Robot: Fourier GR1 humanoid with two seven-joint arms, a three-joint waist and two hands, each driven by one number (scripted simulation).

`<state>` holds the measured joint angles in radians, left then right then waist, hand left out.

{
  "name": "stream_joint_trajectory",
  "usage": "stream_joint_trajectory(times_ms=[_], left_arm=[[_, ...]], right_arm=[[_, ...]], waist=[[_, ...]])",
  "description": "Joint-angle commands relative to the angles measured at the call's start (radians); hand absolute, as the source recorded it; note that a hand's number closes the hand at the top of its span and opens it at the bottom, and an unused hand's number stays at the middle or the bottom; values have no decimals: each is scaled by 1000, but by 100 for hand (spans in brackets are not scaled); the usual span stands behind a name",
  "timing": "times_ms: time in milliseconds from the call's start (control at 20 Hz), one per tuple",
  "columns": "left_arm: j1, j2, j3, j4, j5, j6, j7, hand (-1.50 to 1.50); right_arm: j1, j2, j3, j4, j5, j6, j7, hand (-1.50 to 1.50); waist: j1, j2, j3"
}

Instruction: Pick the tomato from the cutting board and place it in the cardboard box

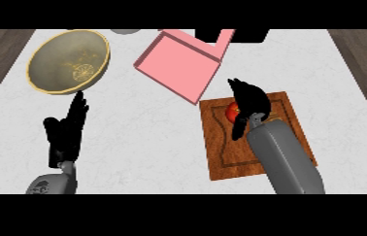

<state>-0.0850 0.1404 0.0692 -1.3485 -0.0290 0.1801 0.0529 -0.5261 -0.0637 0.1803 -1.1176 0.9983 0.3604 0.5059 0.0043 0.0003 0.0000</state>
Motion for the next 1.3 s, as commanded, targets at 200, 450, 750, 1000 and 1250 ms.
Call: stream_joint_trajectory(times_ms=[200, 450, 750, 1000, 1250], left_arm=[[34, -14, 7, 9, 3, -14, -47, 0], [26, -42, -19, -19, -31, 25, -23, 0], [-78, -20, -47, 43, -18, -58, -7, 0], [-105, -49, -82, 54, -33, -59, -2, 0], [-141, -50, -85, 65, -33, -64, 14, 0]], right_arm=[[-25, 12, 8, 110, 26, -80, -150, 150], [-26, 20, 29, 132, 100, -219, -184, 150], [-138, 62, 343, 110, -72, -323, 260, 150], [-205, 63, 485, 92, -143, -382, 473, 150], [-318, 64, 625, 67, -206, -431, 631, 150]], waist=[[4, 0, 0], [2, 0, 0], [136, 13, 1], [193, 19, 0], [213, 21, -1]])
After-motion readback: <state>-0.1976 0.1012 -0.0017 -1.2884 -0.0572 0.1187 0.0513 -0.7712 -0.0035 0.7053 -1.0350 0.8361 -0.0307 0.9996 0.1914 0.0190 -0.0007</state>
